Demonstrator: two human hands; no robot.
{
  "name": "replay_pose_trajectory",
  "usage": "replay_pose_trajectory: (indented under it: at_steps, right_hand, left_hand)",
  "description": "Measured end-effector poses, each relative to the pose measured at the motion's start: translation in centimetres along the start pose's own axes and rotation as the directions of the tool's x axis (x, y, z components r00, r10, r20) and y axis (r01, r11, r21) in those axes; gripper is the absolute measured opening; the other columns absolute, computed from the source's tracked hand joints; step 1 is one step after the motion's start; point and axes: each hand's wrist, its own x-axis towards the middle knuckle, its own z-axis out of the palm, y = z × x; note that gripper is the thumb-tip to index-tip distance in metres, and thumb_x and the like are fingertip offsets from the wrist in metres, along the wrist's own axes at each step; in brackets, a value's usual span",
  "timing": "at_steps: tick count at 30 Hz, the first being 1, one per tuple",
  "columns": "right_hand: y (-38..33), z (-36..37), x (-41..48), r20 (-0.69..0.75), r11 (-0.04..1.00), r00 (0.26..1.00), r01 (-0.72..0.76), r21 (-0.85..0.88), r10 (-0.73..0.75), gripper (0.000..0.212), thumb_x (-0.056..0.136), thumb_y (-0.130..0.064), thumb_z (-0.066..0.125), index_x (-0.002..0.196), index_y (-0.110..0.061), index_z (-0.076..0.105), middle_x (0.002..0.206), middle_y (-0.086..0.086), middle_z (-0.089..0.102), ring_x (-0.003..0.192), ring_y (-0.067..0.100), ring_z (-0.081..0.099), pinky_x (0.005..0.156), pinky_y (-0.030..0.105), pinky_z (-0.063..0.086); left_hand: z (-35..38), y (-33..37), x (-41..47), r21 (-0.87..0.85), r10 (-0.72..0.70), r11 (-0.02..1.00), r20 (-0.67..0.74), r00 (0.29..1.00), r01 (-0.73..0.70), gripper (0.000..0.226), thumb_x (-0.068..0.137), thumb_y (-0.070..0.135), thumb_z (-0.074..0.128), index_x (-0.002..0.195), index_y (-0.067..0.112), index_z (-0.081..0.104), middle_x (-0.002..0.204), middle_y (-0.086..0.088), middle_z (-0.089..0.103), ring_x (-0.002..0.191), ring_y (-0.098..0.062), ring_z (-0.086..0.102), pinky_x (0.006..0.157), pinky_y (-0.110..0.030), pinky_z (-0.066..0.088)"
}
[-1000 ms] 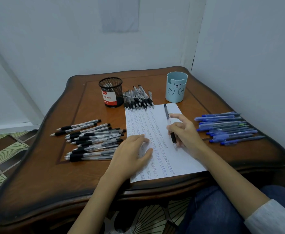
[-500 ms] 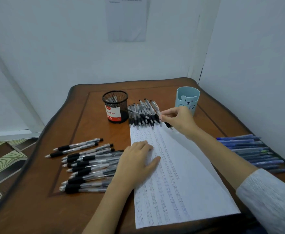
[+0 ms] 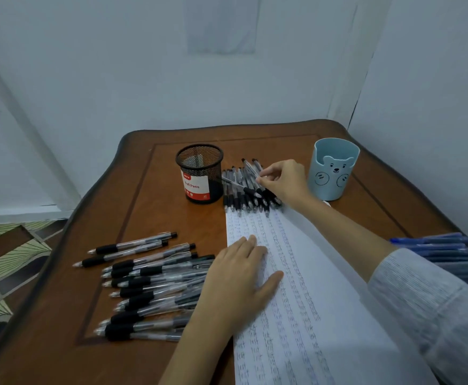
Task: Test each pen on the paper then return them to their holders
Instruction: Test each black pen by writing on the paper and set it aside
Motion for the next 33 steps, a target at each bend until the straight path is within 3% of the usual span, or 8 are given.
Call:
replay_pose_trajectory:
  at_steps: [5,8,10,13,16,19,24,33]
  right_hand:
    - [0.0,-0.5,-0.8,-0.009,0.999,1.0,0.028,-0.021,-0.028,0.011,0.083,-0.013,0.075,0.093,-0.008,0.076,0.081,0.002,0.071,0.061,-0.001,0.054,0.054,0.002,0.04]
    - [-0.4,-1.6,-1.7,-0.02,1.0,1.0,0.021,0.001,-0.021,0.007,0.085,-0.009,0.071,0.091,-0.009,0.076,0.085,0.003,0.072,0.066,0.002,0.058,0.061,0.006,0.046]
    - [-0.8,-2.4,-2.8,-0.017,1.0,1.0,0.017,0.018,-0.017,0.008,0.085,-0.006,0.07,0.089,-0.01,0.076,0.088,0.003,0.073,0.073,0.008,0.062,0.07,0.017,0.053]
    - [-1.6,-3.4,-5.3,0.057,0.997,0.998,0.023,0.068,-0.027,0.01,0.085,-0.004,0.069,0.089,-0.01,0.076,0.084,0.001,0.071,0.072,0.008,0.059,0.071,0.022,0.052]
    - [-2.3,-3.8,-8.0,0.152,0.995,0.987,0.039,0.094,-0.053,0.009,0.086,-0.006,0.069,0.09,-0.011,0.076,0.075,-0.007,0.067,0.057,-0.004,0.055,0.058,0.01,0.044]
    - [-2.9,-3.2,-10.4,0.228,0.996,0.973,0.026,0.09,-0.046,0.009,0.087,-0.009,0.069,0.091,-0.013,0.076,0.081,0.0,0.07,0.051,-0.004,0.054,0.053,0.008,0.041]
    - [-5.1,-1.4,-14.2,0.351,0.993,0.931,0.072,0.092,-0.1,0.012,0.087,-0.011,0.069,0.097,-0.014,0.075,0.085,-0.006,0.068,0.058,-0.012,0.055,0.054,0.005,0.041]
    - [-7.2,0.3,-17.2,0.461,0.966,0.862,0.256,-0.034,-0.212,0.027,0.084,-0.021,0.074,0.11,-0.017,0.072,0.101,-0.005,0.064,0.08,0.004,0.053,0.067,0.01,0.043]
  left_hand:
    - [-0.3,0.4,0.0,-0.021,0.02,1.0,-0.006,1.0,-0.02,0.073,0.084,0.063,0.017,0.133,0.02,0.051,0.144,0.003,0.045,0.136,-0.011,0.036,0.11,-0.027,0.026]
    - [-0.3,0.6,-0.2,0.06,0.069,0.996,-0.085,0.994,-0.064,0.046,0.089,0.047,0.038,0.104,0.017,0.069,0.114,0.001,0.067,0.109,-0.013,0.061,0.09,-0.026,0.046]
    - [-0.3,0.7,-0.3,0.056,0.079,0.996,-0.145,0.986,-0.071,0.036,0.088,0.04,0.044,0.095,0.017,0.071,0.104,0.003,0.07,0.1,-0.011,0.064,0.083,-0.023,0.048]
    - [-0.9,0.9,-0.6,0.009,0.056,0.998,-0.215,0.975,-0.055,0.034,0.089,0.036,0.045,0.096,0.016,0.072,0.105,0.002,0.071,0.099,-0.011,0.064,0.084,-0.022,0.045]
    - [-1.9,0.8,-1.5,-0.001,0.01,1.0,-0.258,0.966,-0.01,0.029,0.091,0.033,0.05,0.103,0.015,0.07,0.114,0.0,0.068,0.104,-0.012,0.062,0.089,-0.023,0.038]
    - [-3.4,-0.2,-2.7,-0.019,-0.082,0.997,-0.267,0.96,0.08,0.028,0.095,0.031,0.053,0.118,0.018,0.063,0.13,0.001,0.059,0.119,-0.011,0.053,0.097,-0.021,0.028]
    - [-5.6,-2.7,-6.6,-0.048,-0.198,0.98,-0.344,0.918,0.193,0.03,0.094,0.027,0.056,0.122,0.017,0.062,0.128,-0.001,0.06,0.119,-0.014,0.053,0.097,-0.021,0.031]
    - [-6.8,-4.3,-11.2,-0.045,-0.221,0.974,-0.377,0.9,0.22,0.026,0.092,0.02,0.059,0.117,0.015,0.063,0.116,0.0,0.066,0.109,-0.016,0.059,0.091,-0.022,0.035]
